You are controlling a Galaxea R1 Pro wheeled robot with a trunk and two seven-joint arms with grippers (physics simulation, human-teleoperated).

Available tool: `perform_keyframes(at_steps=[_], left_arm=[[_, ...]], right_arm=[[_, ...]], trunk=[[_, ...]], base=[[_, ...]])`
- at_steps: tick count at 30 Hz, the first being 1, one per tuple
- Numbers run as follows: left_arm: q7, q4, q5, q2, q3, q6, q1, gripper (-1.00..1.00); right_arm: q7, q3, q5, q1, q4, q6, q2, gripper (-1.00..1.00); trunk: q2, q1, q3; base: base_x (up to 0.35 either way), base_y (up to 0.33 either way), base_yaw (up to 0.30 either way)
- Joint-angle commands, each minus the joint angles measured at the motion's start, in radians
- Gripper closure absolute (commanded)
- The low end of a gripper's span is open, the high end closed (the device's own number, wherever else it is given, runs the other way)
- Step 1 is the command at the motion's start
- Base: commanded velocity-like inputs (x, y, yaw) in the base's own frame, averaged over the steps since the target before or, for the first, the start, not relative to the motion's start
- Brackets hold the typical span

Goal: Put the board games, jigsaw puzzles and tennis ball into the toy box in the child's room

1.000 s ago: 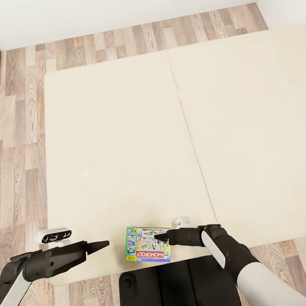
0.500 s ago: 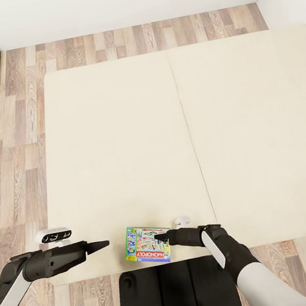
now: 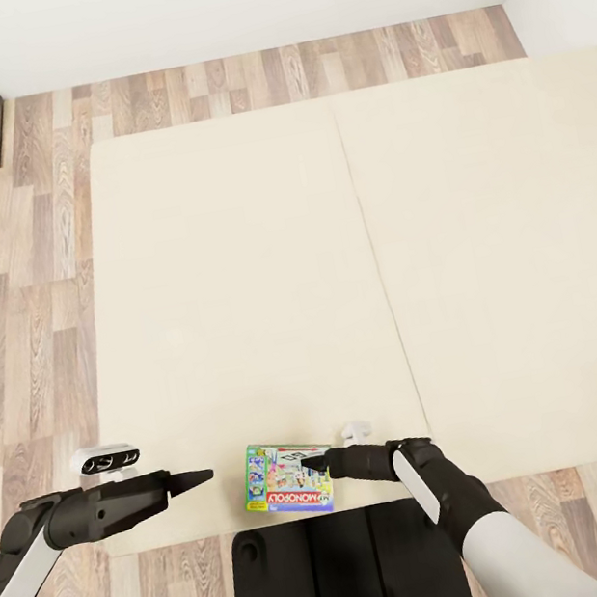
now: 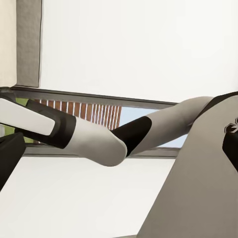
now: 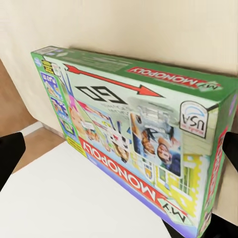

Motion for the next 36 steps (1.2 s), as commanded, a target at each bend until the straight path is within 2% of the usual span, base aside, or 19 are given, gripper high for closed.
perform_keyframes(at_steps=[1, 22, 36], left_arm=[[-0.002, 0.000, 0.005, 0.001, -0.003, 0.011, -0.001, -1.00], [-0.002, 0.000, 0.005, 0.001, -0.003, 0.011, -0.001, -1.00], [-0.002, 0.000, 0.005, 0.001, -0.003, 0.012, -0.001, -1.00]], right_arm=[[-0.002, 0.000, -0.009, 0.000, -0.001, 0.008, 0.000, -1.00], [-0.003, 0.002, -0.009, 0.000, -0.001, 0.008, 0.000, -1.00], [-0.002, 0.002, -0.009, 0.000, -0.001, 0.008, 0.000, -1.00]], trunk=[[-0.002, 0.001, -0.002], [-0.002, 0.001, -0.006], [-0.002, 0.001, -0.006]], base=[[0.000, 0.014, 0.072], [0.000, 0.004, 0.032], [0.000, 0.156, 0.000]])
